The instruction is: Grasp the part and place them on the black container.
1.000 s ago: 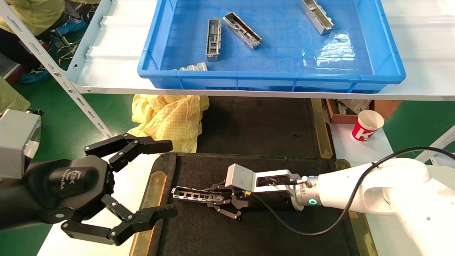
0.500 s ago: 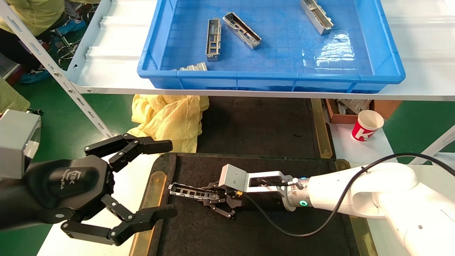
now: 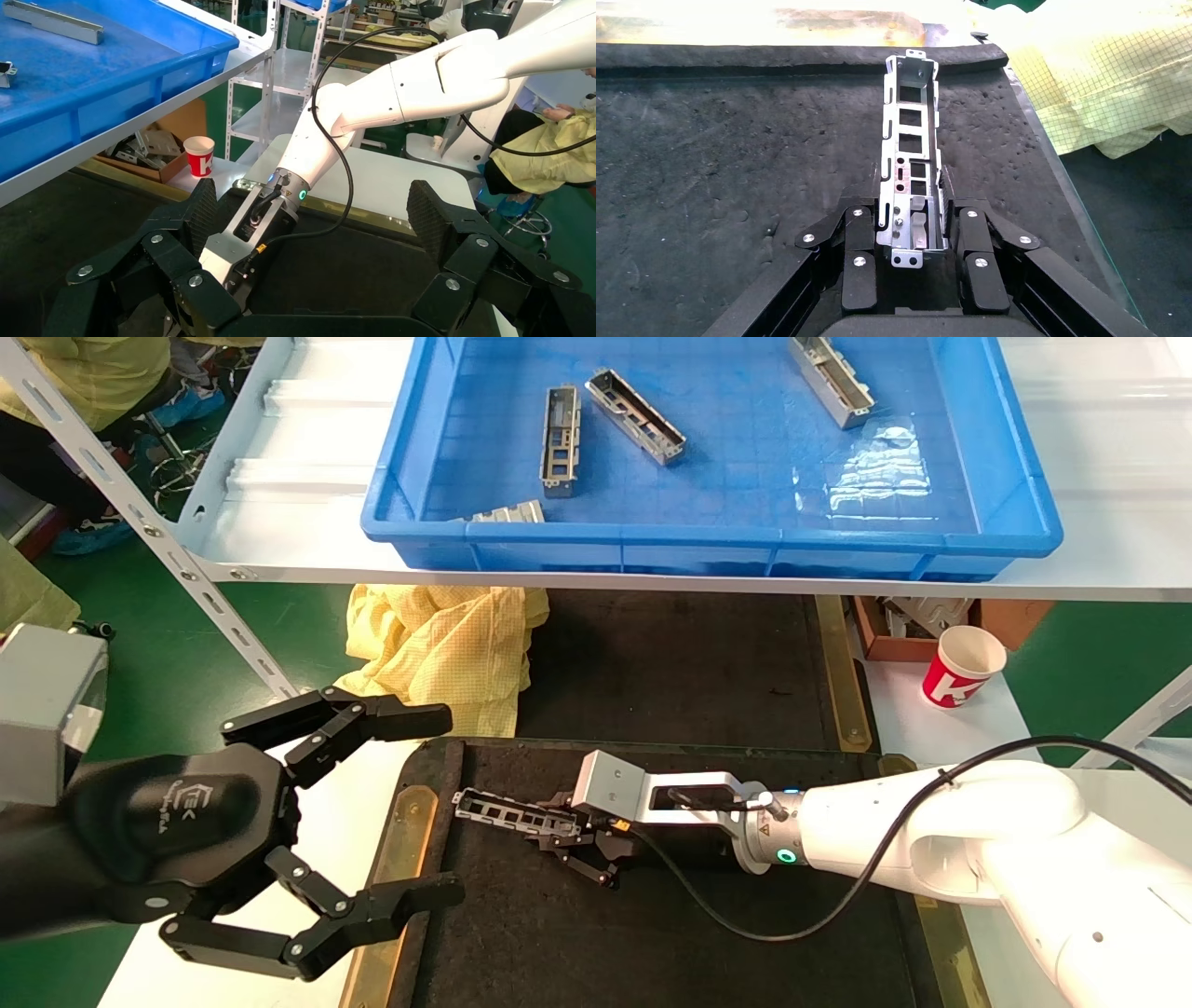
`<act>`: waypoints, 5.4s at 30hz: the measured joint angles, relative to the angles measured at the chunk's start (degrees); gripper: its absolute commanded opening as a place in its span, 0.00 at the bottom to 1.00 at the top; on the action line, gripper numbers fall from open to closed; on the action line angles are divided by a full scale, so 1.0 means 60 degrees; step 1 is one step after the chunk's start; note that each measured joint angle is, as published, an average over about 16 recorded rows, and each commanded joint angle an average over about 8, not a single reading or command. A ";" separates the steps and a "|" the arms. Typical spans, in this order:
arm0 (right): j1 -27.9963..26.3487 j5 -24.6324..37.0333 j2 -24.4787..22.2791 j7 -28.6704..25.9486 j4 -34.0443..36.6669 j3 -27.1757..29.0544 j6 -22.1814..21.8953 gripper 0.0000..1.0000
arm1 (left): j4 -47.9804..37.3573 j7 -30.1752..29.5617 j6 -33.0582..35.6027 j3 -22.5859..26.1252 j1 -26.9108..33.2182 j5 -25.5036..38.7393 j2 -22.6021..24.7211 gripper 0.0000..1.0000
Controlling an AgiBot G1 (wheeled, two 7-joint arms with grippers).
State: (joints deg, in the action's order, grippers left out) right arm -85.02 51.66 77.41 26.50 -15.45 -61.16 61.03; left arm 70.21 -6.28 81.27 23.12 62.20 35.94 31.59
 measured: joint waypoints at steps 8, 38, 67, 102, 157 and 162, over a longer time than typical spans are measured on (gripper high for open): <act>-0.0112 -0.0269 -0.0106 0.0234 0.0074 0.0037 0.0445 1.00 | 0.0000 0.0000 0.0000 0.0000 0.0000 0.0000 0.0000 1.00; -0.0166 -0.1187 -0.1211 0.0101 -0.0088 0.1045 0.2459 1.00 | -0.0002 0.0000 -0.0003 -0.0001 -0.0002 -0.0002 -0.0001 1.00; 0.1925 -0.1419 -0.4216 -0.3137 -0.5013 0.4371 0.3309 1.00 | -0.0002 0.0000 -0.0003 -0.0001 -0.0002 -0.0002 -0.0001 1.00; 0.3995 -0.1649 -0.7184 -0.6265 -0.9878 0.7658 0.4156 1.00 | -0.0004 0.0001 -0.0007 -0.0001 -0.0004 -0.0003 -0.0002 1.00; 0.3905 -0.1644 -0.7057 -0.6196 -0.9671 0.7513 0.4104 1.00 | -0.0004 0.0001 -0.0005 -0.0001 -0.0004 -0.0003 -0.0002 1.00; 0.3904 -0.1641 -0.7055 -0.6196 -0.9669 0.7511 0.4104 1.00 | -0.0004 0.0001 -0.0005 -0.0001 -0.0004 -0.0003 -0.0002 1.00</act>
State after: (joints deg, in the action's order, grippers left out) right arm -61.60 41.82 35.07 -10.67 -73.46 -16.09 85.66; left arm 70.18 -6.27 81.24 23.11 62.18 35.92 31.58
